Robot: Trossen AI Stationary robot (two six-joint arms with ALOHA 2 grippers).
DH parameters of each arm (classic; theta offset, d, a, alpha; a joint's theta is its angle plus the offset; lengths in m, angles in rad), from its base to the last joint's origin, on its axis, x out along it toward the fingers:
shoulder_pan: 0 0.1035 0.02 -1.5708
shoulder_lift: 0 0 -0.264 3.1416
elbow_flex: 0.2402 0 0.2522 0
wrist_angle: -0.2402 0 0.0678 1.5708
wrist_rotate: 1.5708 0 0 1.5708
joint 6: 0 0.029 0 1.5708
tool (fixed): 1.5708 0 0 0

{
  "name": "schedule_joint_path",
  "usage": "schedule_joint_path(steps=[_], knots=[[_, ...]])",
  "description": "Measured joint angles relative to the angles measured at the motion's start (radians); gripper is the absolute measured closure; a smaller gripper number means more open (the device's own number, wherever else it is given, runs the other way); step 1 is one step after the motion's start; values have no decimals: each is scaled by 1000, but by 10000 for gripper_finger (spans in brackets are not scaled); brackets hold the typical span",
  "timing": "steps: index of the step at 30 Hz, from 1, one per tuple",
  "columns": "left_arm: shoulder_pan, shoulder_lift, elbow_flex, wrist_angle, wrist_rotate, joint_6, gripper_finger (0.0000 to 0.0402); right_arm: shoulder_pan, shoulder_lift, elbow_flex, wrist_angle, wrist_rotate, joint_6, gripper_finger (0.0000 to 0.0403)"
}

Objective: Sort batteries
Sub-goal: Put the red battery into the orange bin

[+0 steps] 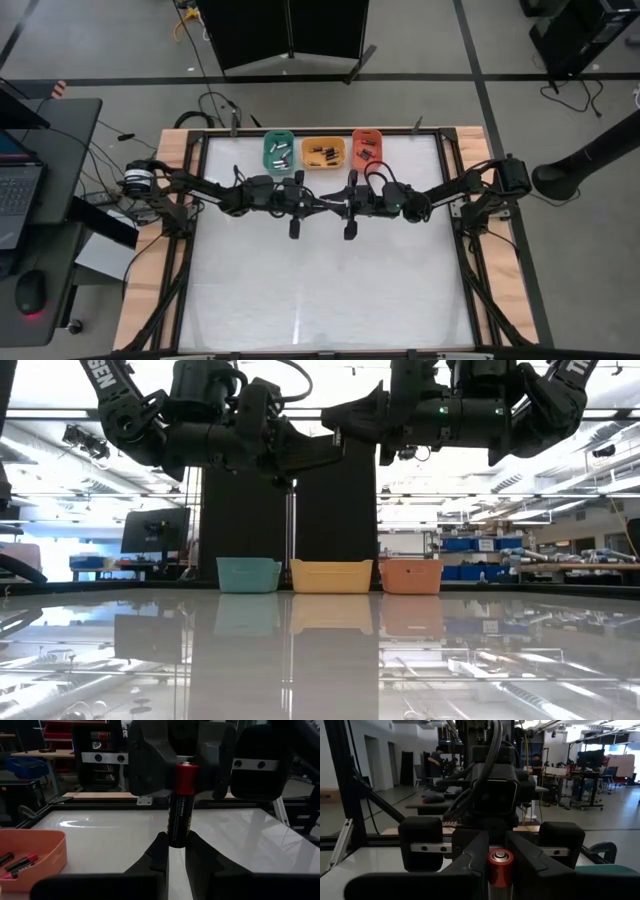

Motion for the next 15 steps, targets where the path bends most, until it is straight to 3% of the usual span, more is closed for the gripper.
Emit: schedule_joint_path(steps=[5,10,15], knots=[[0,0,0,-4,-21,12,345,-8,-16,0,-20,-2,-15,341],[2,-4,0,-26,-106,23,315,-43,-78,-1,-64,-4,-16,341],[2,-2,-1,-54,-166,76,299,-81,-149,-1,-179,53,-40,341]])
